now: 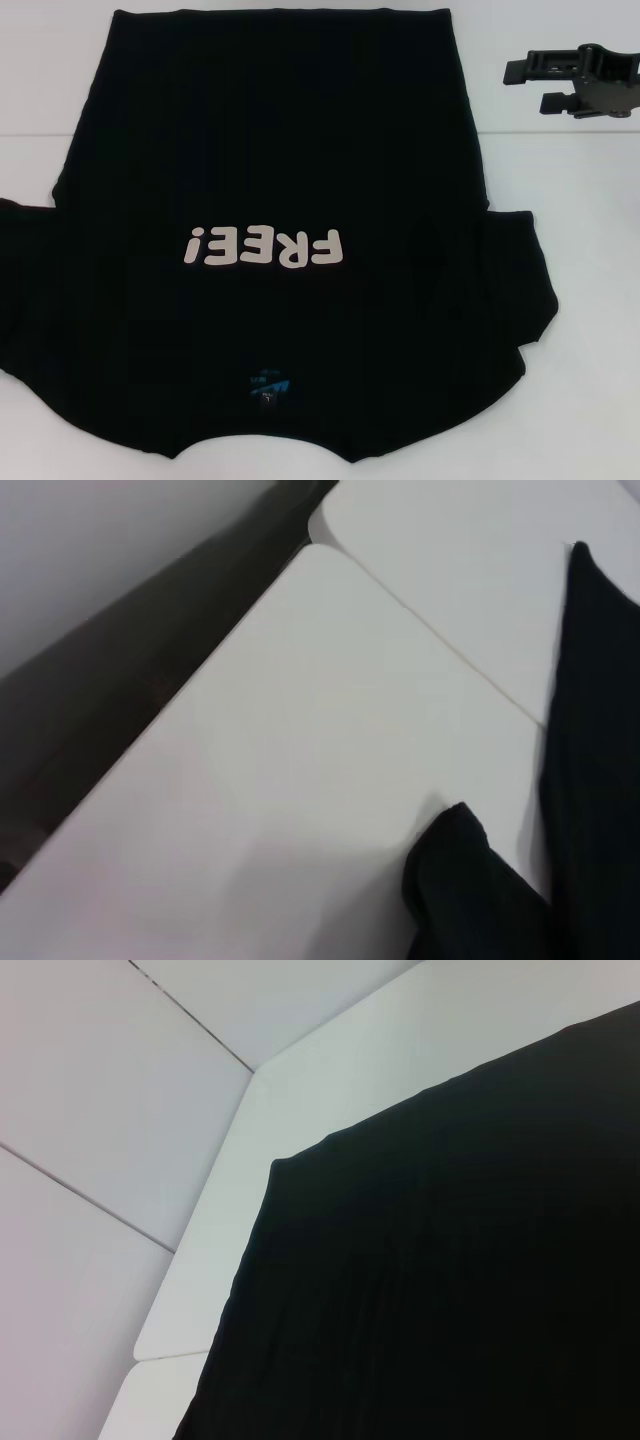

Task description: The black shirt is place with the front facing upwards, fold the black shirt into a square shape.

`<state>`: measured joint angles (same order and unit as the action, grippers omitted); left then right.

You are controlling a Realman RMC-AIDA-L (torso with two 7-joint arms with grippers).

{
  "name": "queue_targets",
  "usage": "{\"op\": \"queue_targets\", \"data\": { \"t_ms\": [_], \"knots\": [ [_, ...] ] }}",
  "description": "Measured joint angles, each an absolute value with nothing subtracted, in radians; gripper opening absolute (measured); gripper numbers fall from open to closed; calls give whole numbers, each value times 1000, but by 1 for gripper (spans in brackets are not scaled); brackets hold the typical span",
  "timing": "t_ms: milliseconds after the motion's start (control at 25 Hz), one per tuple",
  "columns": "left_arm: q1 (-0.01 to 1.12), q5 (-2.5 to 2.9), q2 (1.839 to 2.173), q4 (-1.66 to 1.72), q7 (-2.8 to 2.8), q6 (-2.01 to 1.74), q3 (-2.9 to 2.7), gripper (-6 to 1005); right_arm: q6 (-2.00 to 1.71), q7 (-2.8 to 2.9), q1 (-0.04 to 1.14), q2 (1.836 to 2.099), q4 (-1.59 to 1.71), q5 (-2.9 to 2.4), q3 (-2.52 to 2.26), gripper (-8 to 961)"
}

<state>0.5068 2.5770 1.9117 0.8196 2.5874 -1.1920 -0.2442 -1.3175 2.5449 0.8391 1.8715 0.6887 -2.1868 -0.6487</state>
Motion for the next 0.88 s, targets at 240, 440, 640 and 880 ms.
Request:
{"op": "queue_targets", "data": {
  "t_ms": [240, 440, 640, 880],
  "knots": [
    [499, 2612, 1921, 822, 2608, -1201, -243, 1, -1319, 2552, 839, 1871, 689, -2187, -649, 912],
    [492, 2574, 1930, 812, 2570, -1215, -242, 0, -1318, 2554, 840, 1871, 689, -2187, -648, 912],
    [508, 2468, 1930, 815, 2514, -1285, -249, 0, -1318, 2555, 843, 1872, 689, -2187, -647, 912],
    [542, 2420, 1924, 843, 2511, -1391, -253, 0, -1322, 2556, 842, 1873, 689, -2186, -647, 912]
  ]
}}
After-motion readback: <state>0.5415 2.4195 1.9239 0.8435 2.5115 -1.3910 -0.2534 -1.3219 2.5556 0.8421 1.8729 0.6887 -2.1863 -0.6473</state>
